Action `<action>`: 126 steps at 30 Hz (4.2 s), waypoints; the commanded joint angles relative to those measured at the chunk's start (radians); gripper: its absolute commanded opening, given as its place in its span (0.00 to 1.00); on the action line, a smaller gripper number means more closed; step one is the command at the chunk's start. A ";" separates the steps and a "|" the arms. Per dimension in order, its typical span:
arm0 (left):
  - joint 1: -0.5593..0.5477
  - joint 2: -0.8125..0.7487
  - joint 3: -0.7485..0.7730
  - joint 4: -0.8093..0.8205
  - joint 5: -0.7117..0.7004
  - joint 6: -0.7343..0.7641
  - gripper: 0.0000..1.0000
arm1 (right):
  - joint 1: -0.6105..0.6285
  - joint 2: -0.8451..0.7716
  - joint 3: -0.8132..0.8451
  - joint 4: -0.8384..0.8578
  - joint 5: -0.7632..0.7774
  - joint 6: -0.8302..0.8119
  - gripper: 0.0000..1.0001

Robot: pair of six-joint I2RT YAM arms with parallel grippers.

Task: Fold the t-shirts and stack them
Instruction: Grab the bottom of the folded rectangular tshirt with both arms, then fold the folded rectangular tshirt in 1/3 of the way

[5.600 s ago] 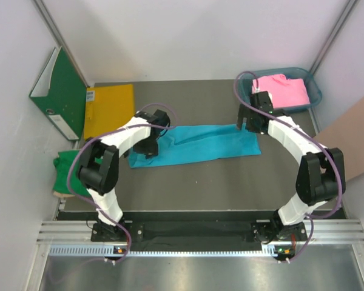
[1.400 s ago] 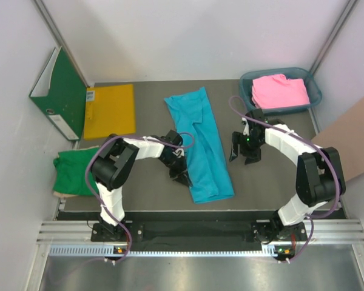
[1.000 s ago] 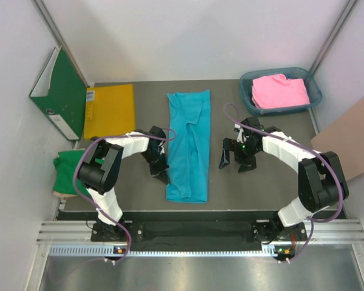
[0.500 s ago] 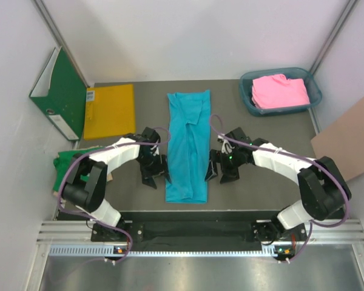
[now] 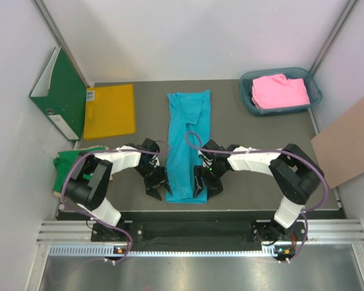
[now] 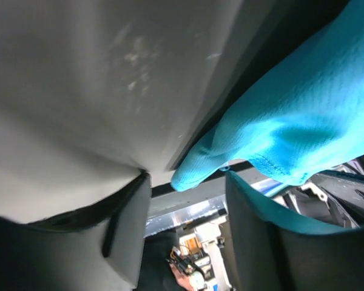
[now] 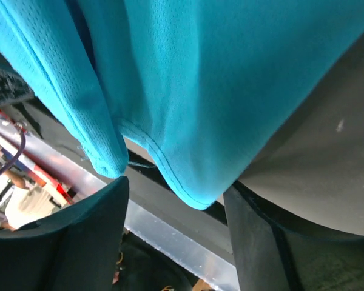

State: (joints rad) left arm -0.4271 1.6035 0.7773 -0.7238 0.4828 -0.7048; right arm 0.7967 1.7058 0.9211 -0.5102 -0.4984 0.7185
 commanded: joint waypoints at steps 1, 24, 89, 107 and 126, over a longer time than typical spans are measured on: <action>-0.012 0.055 0.007 0.104 0.030 -0.005 0.54 | 0.032 0.041 0.087 -0.050 0.066 0.027 0.53; -0.013 -0.057 0.094 -0.164 -0.179 0.041 0.00 | 0.038 -0.003 0.163 -0.226 0.176 -0.024 0.00; 0.171 0.227 0.705 -0.143 -0.162 0.189 0.99 | -0.091 0.347 0.769 -0.131 0.406 -0.501 0.00; 0.171 0.289 0.683 -0.164 -0.181 0.226 0.99 | -0.129 0.517 1.045 -0.205 0.465 -0.530 0.00; 0.171 0.369 0.720 -0.201 -0.191 0.260 0.99 | -0.214 0.611 1.168 -0.137 0.494 -0.458 0.00</action>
State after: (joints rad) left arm -0.2592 1.9480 1.4685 -0.8997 0.2981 -0.4675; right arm 0.6033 2.3146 2.0350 -0.7143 -0.0238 0.2214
